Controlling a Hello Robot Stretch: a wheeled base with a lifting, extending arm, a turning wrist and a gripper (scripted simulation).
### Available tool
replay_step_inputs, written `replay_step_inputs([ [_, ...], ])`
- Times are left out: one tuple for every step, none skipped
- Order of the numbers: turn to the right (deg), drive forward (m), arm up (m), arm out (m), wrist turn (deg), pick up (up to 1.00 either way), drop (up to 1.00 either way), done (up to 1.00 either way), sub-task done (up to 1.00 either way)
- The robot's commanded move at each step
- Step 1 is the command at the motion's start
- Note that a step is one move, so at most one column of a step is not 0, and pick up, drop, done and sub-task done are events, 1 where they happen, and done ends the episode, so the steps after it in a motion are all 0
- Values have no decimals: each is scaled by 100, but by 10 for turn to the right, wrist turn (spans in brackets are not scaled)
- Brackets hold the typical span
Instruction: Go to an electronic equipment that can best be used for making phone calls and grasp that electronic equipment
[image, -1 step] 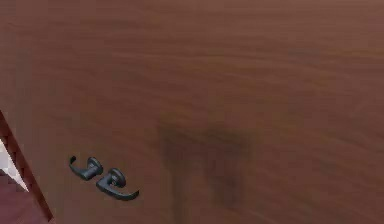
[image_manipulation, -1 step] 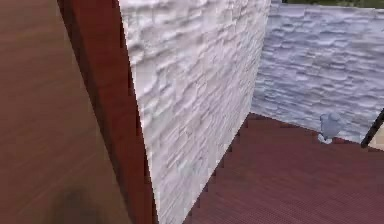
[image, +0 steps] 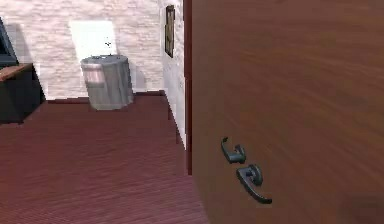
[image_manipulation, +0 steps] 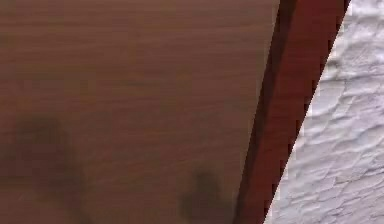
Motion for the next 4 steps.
replay_step_inputs([
  [-450,0,0,0,0,0,0,0,0],
  [-120,0,0,0,0,0,0,0,0],
  [0,35,0,0,0,0,0,0,0],
  [180,0,0,0,0,0,0,0,0],
])
